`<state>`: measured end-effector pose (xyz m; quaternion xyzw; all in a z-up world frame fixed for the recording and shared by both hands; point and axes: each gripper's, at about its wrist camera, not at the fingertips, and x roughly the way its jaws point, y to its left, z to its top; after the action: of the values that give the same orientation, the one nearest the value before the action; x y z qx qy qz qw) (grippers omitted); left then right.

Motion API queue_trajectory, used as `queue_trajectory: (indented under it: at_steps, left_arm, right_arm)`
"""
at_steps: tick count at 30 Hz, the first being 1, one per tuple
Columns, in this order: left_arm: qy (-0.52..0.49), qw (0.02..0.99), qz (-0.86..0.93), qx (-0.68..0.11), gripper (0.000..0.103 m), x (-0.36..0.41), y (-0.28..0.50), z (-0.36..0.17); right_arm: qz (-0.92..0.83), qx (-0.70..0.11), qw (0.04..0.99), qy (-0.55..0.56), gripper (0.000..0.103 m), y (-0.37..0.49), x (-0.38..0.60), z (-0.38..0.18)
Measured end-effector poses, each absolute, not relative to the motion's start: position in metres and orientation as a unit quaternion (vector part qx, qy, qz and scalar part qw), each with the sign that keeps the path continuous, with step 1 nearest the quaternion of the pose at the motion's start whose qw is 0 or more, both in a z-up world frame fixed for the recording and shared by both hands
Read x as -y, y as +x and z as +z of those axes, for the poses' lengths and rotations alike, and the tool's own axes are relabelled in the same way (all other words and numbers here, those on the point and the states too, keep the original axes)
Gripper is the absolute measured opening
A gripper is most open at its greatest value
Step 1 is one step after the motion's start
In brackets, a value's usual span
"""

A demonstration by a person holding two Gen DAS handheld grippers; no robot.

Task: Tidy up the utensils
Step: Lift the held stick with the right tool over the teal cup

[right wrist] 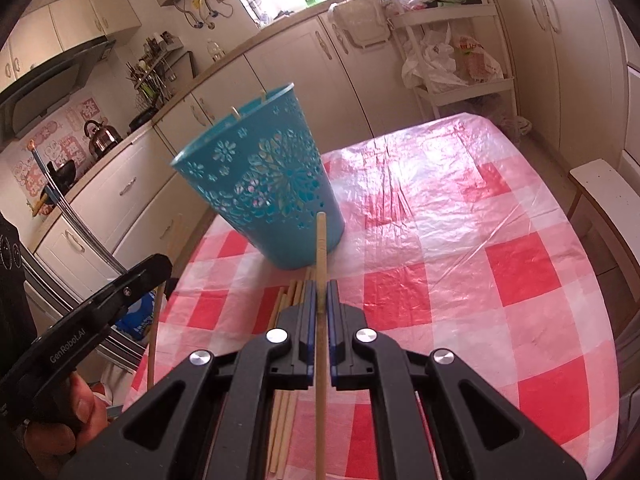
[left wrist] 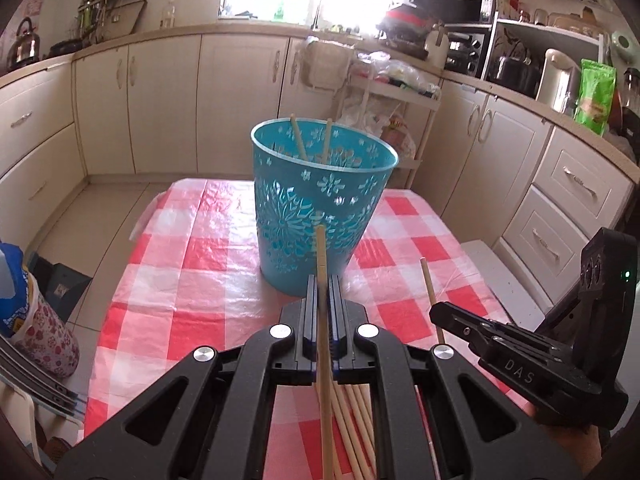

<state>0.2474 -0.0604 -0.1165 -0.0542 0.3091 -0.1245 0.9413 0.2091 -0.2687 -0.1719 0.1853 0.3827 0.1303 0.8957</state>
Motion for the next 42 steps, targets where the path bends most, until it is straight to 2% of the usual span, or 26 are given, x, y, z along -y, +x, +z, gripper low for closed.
queue_trajectory:
  at_steps: [11,25,42]
  left_arm:
    - [-0.085,0.962,-0.128,-0.225,0.005,0.053,0.233,-0.067]
    - [-0.085,0.971,-0.134,-0.181,0.005,0.066,0.249,-0.038]
    - [-0.166,0.976,-0.119,-0.078,0.005,0.029,0.318,0.028]
  right_arm:
    - [0.137,-0.307,0.919,0.204,0.006,0.198,0.275,-0.136]
    - [0.128,-0.293,0.924,0.209,0.006,0.196,0.275,-0.133]
    - [0.137,-0.291,0.92,0.224,0.006,0.203,0.273,-0.137]
